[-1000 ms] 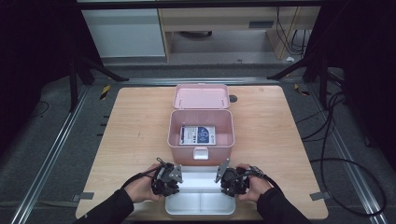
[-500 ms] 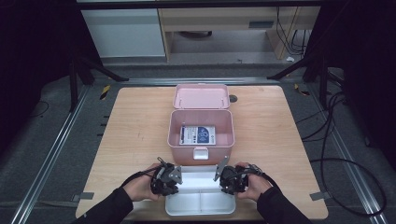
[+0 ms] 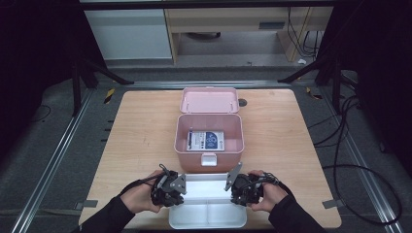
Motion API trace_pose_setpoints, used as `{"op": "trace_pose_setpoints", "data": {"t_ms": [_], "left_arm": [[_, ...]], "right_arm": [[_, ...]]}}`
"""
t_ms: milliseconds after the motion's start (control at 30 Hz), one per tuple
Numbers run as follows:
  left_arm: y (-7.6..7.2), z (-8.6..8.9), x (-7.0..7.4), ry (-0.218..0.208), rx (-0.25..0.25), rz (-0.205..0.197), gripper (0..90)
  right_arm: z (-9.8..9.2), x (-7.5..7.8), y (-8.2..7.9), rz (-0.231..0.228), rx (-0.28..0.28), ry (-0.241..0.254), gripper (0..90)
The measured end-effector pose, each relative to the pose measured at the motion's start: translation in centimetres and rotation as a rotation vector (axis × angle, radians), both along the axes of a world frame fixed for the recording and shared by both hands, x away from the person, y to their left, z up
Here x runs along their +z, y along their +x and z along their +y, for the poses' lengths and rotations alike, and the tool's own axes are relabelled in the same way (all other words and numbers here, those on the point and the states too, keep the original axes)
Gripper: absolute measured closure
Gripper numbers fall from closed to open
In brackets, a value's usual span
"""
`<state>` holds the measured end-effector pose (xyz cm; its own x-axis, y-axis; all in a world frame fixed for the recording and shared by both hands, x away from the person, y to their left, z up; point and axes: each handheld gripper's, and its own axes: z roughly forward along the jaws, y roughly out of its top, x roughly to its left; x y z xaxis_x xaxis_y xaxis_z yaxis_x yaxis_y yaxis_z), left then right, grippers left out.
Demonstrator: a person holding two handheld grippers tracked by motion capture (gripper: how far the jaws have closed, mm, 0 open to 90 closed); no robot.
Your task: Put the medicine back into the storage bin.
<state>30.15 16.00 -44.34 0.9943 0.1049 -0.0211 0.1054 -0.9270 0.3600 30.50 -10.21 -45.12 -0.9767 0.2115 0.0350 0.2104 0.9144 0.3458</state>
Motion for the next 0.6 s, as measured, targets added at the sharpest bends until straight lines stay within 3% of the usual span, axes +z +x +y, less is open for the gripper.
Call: {"op": "trace_pose_setpoints", "data": {"t_ms": [367, 600], "left_arm": [[-0.7, -0.1, 5.0, 0.016, -0.03, -0.038, 87.5], [0.2, 0.1, 7.6, -0.023, -0.034, -0.052, 87.7]], "right_arm": [[-0.5, 4.5, -0.8, -0.012, 0.031, 0.05, 85.3], [-1.0, 7.6, -0.2, -0.044, 0.034, 0.082, 85.5]]}}
